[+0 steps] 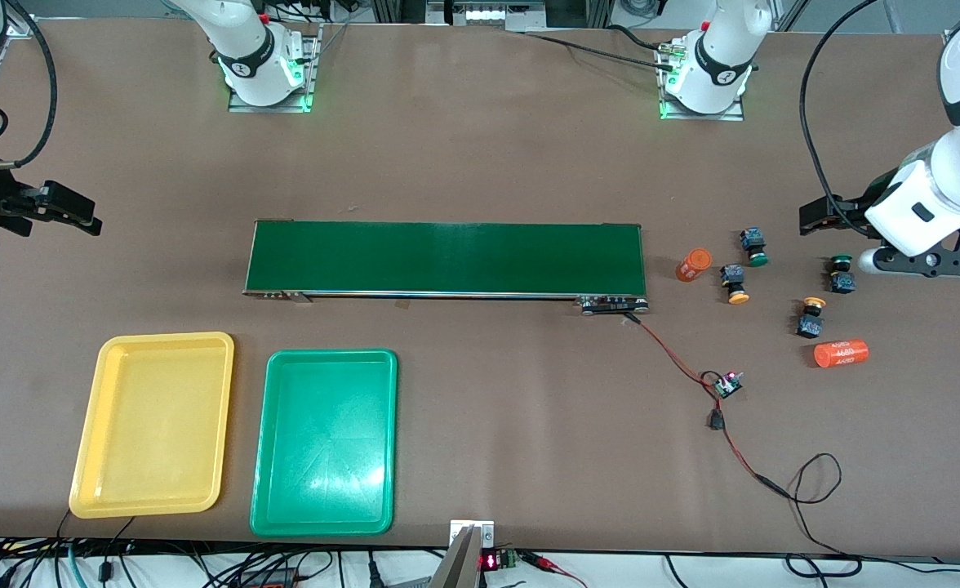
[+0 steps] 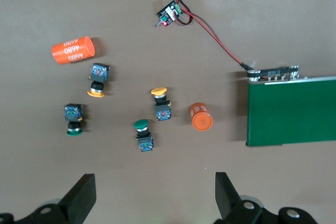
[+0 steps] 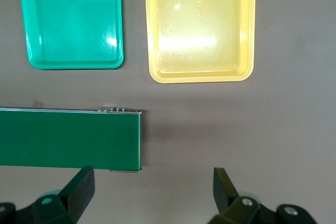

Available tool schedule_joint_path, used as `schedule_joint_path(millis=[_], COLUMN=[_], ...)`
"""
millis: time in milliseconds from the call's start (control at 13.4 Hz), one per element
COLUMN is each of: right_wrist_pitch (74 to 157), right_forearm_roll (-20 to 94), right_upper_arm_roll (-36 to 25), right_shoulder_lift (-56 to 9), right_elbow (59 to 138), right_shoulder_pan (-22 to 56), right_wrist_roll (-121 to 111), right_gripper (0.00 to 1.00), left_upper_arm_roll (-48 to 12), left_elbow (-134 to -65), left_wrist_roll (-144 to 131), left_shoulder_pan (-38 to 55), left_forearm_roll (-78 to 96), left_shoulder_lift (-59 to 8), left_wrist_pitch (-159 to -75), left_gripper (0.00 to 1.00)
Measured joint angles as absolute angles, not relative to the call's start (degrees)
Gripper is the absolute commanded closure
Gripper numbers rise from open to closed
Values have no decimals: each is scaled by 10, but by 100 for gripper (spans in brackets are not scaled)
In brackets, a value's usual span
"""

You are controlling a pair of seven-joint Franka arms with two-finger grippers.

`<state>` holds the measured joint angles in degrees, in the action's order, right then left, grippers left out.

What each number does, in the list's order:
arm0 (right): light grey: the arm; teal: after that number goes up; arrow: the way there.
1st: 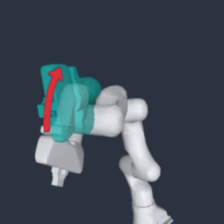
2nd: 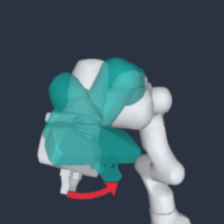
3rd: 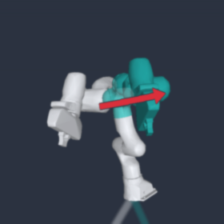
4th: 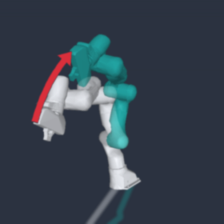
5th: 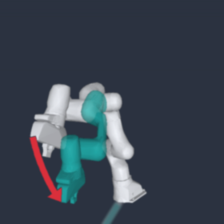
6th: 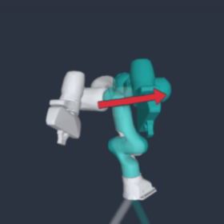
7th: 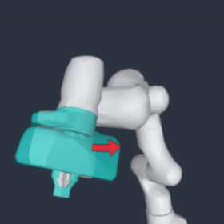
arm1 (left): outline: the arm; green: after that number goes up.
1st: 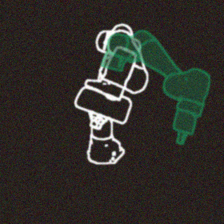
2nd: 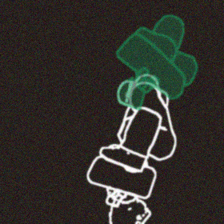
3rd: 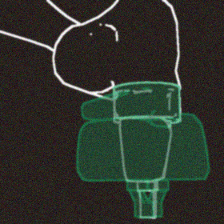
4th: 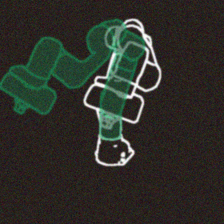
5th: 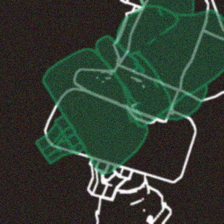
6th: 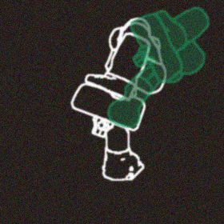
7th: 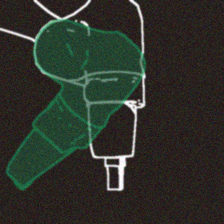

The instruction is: Sort buttons by color to trays

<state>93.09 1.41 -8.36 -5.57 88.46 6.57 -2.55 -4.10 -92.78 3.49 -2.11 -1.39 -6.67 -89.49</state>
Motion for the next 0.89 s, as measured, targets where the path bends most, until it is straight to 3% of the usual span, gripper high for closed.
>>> schedule_joint_path(millis=[447,895], right_wrist_pitch=[933,935], right_forearm_roll=[14,14], right_upper_arm_roll=[-85,-85], right_shoulder_lift=[-63,-64], right_elbow=[885,884], right_shoulder_pan=[63,63], right_wrist_roll=[-25,-25], right_gripper=[0,0], left_upper_arm_roll=[-38,-36], left_elbow=[-928,-930], left_wrist_roll=[300,620], left_shoulder_pan=[-78,-142], left_forearm_roll=[-20,-28], left_shoulder_lift=[-115,-233], left_wrist_pitch=[-969,-1114], left_gripper=[0,0])
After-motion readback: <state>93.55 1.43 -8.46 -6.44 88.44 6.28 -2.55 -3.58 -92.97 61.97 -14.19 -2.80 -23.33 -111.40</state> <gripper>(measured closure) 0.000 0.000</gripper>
